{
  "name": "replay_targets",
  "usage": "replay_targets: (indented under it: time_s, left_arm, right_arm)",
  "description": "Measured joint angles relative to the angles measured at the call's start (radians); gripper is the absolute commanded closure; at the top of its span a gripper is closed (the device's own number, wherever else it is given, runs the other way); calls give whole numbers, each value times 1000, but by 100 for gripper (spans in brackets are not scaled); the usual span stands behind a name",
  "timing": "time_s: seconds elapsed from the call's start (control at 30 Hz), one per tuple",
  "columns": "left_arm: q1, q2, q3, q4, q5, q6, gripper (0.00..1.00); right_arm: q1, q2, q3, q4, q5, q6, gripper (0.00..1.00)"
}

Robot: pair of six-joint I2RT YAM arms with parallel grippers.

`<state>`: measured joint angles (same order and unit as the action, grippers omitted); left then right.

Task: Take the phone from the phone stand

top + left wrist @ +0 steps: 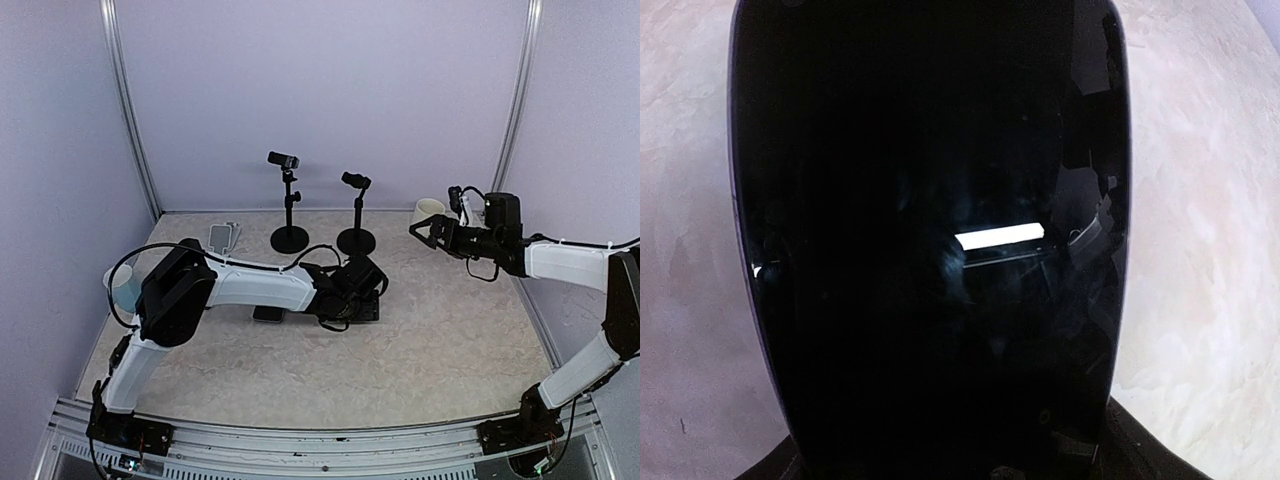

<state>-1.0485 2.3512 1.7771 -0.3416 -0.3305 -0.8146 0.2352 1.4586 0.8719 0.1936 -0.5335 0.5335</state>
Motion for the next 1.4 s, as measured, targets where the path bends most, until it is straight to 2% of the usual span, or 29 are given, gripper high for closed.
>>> replay_targets:
  time_s: [0.6, 0.67, 0.73, 0.8, 1.03, 1.27, 1.4]
  left_arm:
    - [-29, 57, 97, -108, -129, -53, 28]
    - [-32, 61, 104, -113, -137, -53, 21]
    - [-32, 64, 109, -118, -140, -53, 18]
    - [-33, 65, 111, -118, -141, -56, 9]
    - [-37, 65, 113, -116, -142, -53, 2]
    - [-33, 58, 104, -108, -137, -25, 1]
    - [-16, -5, 26, -70, -111, 24, 1]
  right_arm:
    - [0, -1, -23, 19, -12, -17, 0]
    - [0, -5, -27, 19, -12, -18, 0]
    - [0, -11, -31, 19, -12, -20, 0]
    - [0, -17, -34, 18, -12, -21, 0]
    - [0, -32, -34, 16, -12, -33, 0]
    - [0, -53, -34, 4, -13, -47, 0]
    - [0, -82, -33, -21, -12, -68, 0]
